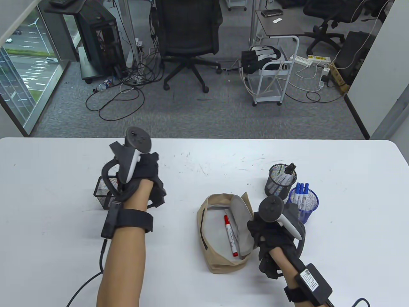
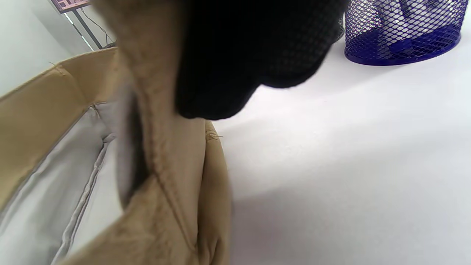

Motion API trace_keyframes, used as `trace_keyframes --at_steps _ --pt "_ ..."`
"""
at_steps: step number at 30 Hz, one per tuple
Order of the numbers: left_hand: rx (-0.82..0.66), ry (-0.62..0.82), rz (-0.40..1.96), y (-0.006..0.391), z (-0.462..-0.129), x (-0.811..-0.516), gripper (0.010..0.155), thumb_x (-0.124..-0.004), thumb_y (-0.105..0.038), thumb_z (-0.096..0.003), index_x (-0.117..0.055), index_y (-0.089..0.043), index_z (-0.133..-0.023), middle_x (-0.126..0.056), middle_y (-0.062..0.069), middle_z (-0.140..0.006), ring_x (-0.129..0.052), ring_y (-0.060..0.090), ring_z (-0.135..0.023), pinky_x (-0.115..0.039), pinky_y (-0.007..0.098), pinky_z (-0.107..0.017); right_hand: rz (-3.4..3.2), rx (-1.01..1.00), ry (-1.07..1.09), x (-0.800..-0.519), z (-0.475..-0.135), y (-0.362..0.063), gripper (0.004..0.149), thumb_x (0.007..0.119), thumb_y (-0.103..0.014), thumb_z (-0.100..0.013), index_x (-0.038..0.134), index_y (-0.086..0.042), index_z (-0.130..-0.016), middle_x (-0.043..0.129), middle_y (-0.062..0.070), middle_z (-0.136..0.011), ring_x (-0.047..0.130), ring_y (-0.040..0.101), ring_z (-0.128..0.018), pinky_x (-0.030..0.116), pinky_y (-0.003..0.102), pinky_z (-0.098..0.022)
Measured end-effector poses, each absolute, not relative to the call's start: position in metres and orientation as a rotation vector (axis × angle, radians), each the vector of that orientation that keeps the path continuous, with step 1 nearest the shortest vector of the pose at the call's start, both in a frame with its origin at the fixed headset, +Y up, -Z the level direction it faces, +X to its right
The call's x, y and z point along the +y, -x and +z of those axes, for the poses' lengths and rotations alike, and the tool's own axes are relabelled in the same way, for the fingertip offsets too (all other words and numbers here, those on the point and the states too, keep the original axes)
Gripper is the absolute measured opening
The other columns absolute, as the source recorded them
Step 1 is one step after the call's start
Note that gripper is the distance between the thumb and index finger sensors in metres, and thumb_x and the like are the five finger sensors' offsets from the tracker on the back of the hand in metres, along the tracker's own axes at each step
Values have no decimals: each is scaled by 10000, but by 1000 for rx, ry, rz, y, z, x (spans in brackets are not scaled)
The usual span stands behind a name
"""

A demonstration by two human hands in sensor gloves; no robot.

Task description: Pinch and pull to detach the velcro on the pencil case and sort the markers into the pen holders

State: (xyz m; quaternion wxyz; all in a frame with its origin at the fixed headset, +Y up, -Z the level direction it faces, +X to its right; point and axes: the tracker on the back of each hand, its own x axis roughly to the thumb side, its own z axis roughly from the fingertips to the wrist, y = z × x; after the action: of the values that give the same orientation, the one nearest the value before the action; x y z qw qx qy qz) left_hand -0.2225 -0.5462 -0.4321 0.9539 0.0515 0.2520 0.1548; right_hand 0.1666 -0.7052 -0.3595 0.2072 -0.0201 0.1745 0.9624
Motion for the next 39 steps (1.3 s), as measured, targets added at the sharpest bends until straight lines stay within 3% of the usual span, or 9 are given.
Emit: trace_keyframes --at_steps 10,16,22,29,34,39 --pt "668 -125 299 299 -433 -576 570 -947 -395 -434 -843 -228 -969 -1044 19 -870 -1119 227 -683 -1015 325 -395 2691 487 54 -705 -360 -165 500 883 -309 -490 834 13 -869 1055 149 -618 1070 162 -218 897 287 -157" --pt "623 -94 314 295 -432 -581 585 -954 -388 -429 -849 -179 -965 -1045 58 -858 -1124 248 -668 -1025 327 -378 2683 493 56 -706 -360 -166 503 883 -309 -490 832 15 -871 1055 148 -618 1069 162 -219 897 287 -156" --pt "421 -25 339 228 -426 -570 573 -963 -387 -425 -876 -157 -942 -1070 79 -818 -1143 258 -619 -1035 321 -342 2688 486 53 -705 -359 -165 502 882 -309 -490 832 14 -871 1055 148 -617 1070 161 -218 897 287 -157" --pt "153 174 402 111 -415 -577 568 -964 -384 -427 -880 -152 -939 -1072 84 -813 -1149 258 -607 -1040 311 -337 2671 496 56 -706 -360 -167 504 882 -310 -489 831 14 -872 1054 148 -620 1069 162 -219 897 287 -158" --pt "60 395 406 41 -411 -607 576 -960 -389 -432 -877 -136 -943 -1069 98 -815 -1146 268 -609 -1040 313 -339 2653 506 57 -707 -361 -170 501 881 -309 -491 831 14 -872 1054 148 -619 1070 162 -220 897 287 -157" --pt "83 557 308 2 -417 -648 592 -956 -393 -440 -864 -117 -956 -1060 114 -828 -1139 281 -619 -1037 318 -348 2654 503 53 -707 -361 -170 502 881 -309 -490 831 14 -871 1054 148 -619 1070 162 -219 897 287 -157"
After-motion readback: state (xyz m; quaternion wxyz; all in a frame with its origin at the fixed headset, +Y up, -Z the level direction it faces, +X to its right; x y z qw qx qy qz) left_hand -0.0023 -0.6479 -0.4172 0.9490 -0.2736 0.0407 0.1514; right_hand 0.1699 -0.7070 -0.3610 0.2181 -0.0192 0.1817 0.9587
